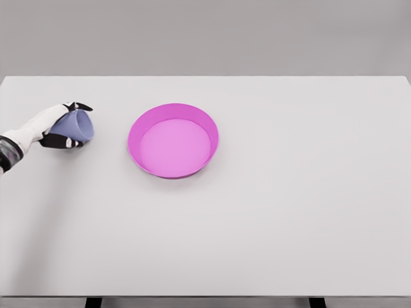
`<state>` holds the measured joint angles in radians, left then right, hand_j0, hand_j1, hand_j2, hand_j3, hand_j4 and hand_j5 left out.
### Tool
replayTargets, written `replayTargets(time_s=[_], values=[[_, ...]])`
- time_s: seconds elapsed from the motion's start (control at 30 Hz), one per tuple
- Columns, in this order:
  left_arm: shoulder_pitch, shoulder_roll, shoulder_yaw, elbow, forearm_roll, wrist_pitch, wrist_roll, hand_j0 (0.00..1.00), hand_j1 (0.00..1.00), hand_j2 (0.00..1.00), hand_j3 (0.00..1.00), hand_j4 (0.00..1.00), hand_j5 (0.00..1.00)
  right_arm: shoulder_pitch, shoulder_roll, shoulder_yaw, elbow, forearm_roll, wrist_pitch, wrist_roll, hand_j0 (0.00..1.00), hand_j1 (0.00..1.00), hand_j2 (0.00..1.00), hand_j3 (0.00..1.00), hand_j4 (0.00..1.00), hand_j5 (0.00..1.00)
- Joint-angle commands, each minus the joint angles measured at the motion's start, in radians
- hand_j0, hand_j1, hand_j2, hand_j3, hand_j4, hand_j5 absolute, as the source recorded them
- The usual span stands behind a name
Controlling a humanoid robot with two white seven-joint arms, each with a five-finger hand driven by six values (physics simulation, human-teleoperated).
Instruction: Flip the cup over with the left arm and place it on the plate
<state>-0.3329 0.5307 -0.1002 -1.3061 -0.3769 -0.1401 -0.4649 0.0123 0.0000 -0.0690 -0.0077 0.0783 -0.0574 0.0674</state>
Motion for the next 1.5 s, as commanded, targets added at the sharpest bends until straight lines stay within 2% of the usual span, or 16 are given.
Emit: replayTargets(time_s=[0.0, 0.23, 0.43, 0.57, 0.63, 0.77, 0.93, 1.17, 1.27, 1.47], values=[[-0.002, -0.014, 0.005, -0.001, 0.053, -0.001, 0.002, 0.76, 0.76, 0.76, 0.76, 0.76, 0.76, 0.000, 0.000, 0.000, 0.000, 0.000, 0.001, 0.000, 1.00, 1.00, 1.00, 1.00, 1.00, 1.00], [-0.008, -0.015, 0.011, 0.001, 0.133, 0.002, 0.002, 0.76, 0.76, 0.76, 0.76, 0.76, 0.76, 0.000, 0.000, 0.000, 0.000, 0.000, 0.001, 0.002, 1.00, 1.00, 1.00, 1.00, 1.00, 1.00], [-0.008, -0.081, 0.040, 0.002, 0.174, 0.014, 0.005, 0.73, 0.73, 0.73, 0.73, 0.73, 0.73, 0.000, 0.000, 0.000, 0.000, 0.000, 0.001, 0.000, 1.00, 1.00, 1.00, 1.00, 1.00, 1.00], [-0.008, -0.089, 0.047, 0.001, 0.222, 0.014, 0.008, 0.71, 0.71, 0.71, 0.71, 0.71, 0.71, 0.000, 0.000, 0.000, 0.000, 0.000, 0.001, 0.000, 1.00, 1.00, 1.00, 1.00, 1.00, 1.00], [-0.006, -0.107, 0.053, -0.002, 0.285, 0.011, 0.009, 0.71, 0.71, 0.71, 0.71, 0.71, 0.71, 0.000, 0.000, 0.000, 0.000, 0.000, -0.001, 0.000, 1.00, 1.00, 1.00, 1.00, 1.00, 1.00], [-0.008, -0.110, 0.054, -0.002, 0.291, 0.011, 0.009, 0.71, 0.71, 0.71, 0.71, 0.71, 0.71, 0.000, 0.000, 0.000, 0.000, 0.000, 0.001, 0.000, 1.00, 1.00, 1.00, 1.00, 1.00, 1.00], [-0.008, -0.167, 0.063, -0.007, 0.342, 0.011, 0.009, 0.71, 0.71, 0.71, 0.71, 0.71, 0.71, 0.000, 0.000, 0.000, 0.000, 0.000, 0.001, 0.000, 1.00, 1.00, 1.00, 1.00, 1.00, 1.00], [-0.009, -0.259, 0.088, -0.015, 0.354, 0.011, 0.005, 0.71, 0.71, 0.71, 0.71, 0.71, 0.71, 0.000, 0.000, 0.000, 0.000, 0.000, 0.001, 0.000, 1.00, 1.00, 1.00, 1.00, 1.00, 1.00], [-0.009, -0.264, 0.088, -0.021, 0.357, 0.014, 0.003, 0.71, 0.71, 0.71, 0.71, 0.71, 0.71, 0.000, 0.000, 0.000, 0.000, 0.000, 0.001, 0.000, 1.00, 1.00, 1.00, 1.00, 1.00, 1.00], [-0.009, -0.275, 0.086, -0.025, 0.449, 0.013, 0.002, 0.71, 0.71, 0.71, 0.71, 0.71, 0.71, 0.000, 0.000, 0.000, 0.000, 0.000, -0.001, 0.000, 1.00, 1.00, 1.00, 1.00, 1.00, 1.00]])
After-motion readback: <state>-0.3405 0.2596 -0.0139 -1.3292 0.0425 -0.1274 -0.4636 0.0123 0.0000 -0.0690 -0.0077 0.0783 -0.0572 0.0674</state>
